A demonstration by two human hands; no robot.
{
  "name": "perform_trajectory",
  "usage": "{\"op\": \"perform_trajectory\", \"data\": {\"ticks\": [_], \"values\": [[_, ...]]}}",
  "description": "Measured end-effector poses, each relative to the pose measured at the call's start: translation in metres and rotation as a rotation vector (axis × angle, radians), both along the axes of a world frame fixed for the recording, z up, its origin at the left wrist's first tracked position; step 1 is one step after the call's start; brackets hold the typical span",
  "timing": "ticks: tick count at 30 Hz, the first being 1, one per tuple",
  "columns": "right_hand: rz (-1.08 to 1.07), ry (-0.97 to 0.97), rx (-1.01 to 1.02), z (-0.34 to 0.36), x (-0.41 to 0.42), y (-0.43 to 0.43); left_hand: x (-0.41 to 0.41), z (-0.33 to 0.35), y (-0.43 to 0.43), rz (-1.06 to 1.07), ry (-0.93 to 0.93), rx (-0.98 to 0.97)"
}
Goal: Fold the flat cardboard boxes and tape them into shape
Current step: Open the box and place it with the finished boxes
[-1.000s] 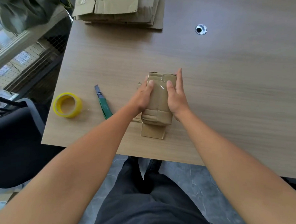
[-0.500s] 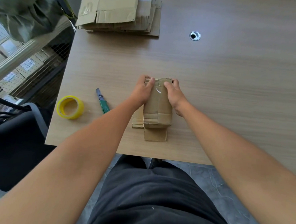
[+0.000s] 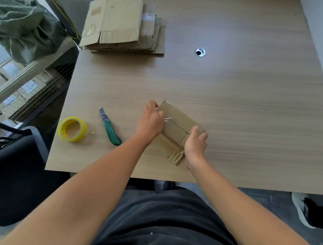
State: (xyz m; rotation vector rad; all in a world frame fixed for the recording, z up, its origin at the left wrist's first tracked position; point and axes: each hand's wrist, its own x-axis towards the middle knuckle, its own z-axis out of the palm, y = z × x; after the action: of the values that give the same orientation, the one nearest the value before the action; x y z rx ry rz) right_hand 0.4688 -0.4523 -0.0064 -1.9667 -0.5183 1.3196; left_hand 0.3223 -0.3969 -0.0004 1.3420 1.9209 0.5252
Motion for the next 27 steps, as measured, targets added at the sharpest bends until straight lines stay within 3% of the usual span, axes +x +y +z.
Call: {"op": "perform_trajectory", "data": {"ticks": [2, 5, 8, 14, 17, 22, 27], "values": [[-0.025, 0.003, 0.007, -0.001, 0.004, 0.008, 0.001, 0.000, -0.007, -0.002, -0.133, -0.053], [-0.074, 0.160, -0.001, 0.001, 0.009, 0.017, -0.001, 0.003, -0.003, 0.109, -0.270, -0.101], [-0.018, 0.213, 0.106, 0.005, 0.021, 0.021, 0.000, 0.018, 0.005, 0.205, -0.404, -0.145], [-0.043, 0.327, 0.366, 0.039, 0.040, 0.044, -0.011, 0.048, 0.016, 0.351, -0.632, -0.010], [-0.014, 0.264, 0.406, 0.055, 0.045, 0.053, -0.022, 0.053, 0.015, 0.278, -0.705, 0.060], [0.072, 0.281, 0.341, 0.070, 0.051, 0.058, -0.034, 0.041, 0.014, 0.167, -0.708, 0.020], [0.185, -0.035, 0.203, 0.057, 0.039, 0.053, -0.032, 0.029, 0.016, 0.325, -0.705, -0.119]]}}
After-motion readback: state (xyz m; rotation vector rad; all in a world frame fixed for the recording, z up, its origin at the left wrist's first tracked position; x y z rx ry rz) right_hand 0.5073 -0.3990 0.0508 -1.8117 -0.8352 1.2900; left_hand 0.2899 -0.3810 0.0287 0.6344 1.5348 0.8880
